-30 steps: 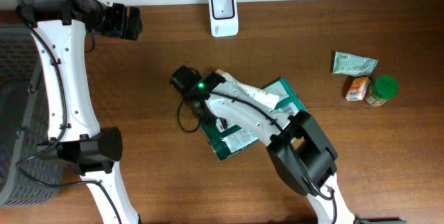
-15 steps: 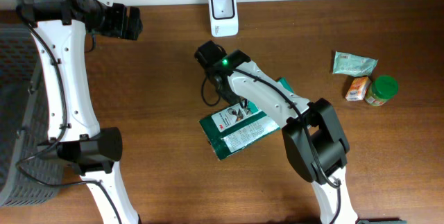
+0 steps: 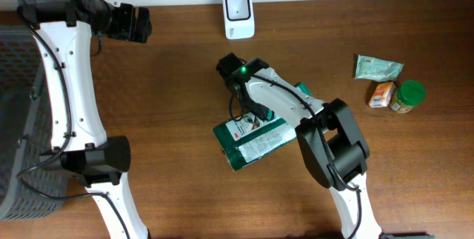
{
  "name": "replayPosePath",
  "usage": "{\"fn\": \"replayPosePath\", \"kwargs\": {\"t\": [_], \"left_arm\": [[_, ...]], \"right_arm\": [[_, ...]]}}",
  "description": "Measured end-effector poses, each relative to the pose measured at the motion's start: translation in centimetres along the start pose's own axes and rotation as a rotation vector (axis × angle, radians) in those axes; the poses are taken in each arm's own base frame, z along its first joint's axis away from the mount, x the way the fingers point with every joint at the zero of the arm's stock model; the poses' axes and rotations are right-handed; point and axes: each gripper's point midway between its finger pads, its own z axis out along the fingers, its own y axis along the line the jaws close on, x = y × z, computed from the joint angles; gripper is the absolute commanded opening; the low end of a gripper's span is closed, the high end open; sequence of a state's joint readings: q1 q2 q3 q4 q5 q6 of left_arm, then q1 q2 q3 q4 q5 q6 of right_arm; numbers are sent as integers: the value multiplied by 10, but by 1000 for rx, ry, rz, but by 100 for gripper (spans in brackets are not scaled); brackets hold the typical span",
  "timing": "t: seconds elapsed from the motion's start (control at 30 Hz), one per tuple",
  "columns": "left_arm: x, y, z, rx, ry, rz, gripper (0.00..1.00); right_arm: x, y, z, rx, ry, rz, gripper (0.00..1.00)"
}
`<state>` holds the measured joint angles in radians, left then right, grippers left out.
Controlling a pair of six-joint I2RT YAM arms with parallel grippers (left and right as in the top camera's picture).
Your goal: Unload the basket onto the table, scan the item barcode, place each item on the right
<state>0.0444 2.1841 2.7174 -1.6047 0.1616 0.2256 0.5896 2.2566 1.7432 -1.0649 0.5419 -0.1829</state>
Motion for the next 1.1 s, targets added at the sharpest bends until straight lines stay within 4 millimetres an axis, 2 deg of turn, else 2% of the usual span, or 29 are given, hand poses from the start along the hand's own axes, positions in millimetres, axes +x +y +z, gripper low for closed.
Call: {"fn": "replayPosePath", "kwargs": {"t": [0.13, 0.27, 0.47, 0.57, 0.83, 0.9, 0.97, 1.07, 1.1], "left_arm": [[0, 0, 0, 0, 0, 0, 99], [0, 0, 0, 0, 0, 0, 99], [0, 0, 0, 0, 0, 0, 99], [0, 0, 0, 0, 0, 0, 99], [0, 0, 0, 0, 0, 0, 99], [0, 0, 0, 0, 0, 0, 99], [0, 0, 0, 0, 0, 0, 99], [0, 0, 0, 0, 0, 0, 99], [0, 0, 0, 0, 0, 0, 99]], "right_arm": [[4, 5, 6, -6, 11, -3, 76], [-1, 4, 10, 10, -33, 28, 65], [1, 5, 16, 25, -55, 68, 29], [2, 6, 18, 28, -55, 68, 4], [3, -1, 13, 28, -52, 94, 4], [1, 5, 0, -98, -52, 99, 4], [-9, 18, -19, -256, -95, 112, 4], [-38, 56, -71, -605, -247, 119, 4], [-42, 65, -81, -678, -272, 115, 4]]}}
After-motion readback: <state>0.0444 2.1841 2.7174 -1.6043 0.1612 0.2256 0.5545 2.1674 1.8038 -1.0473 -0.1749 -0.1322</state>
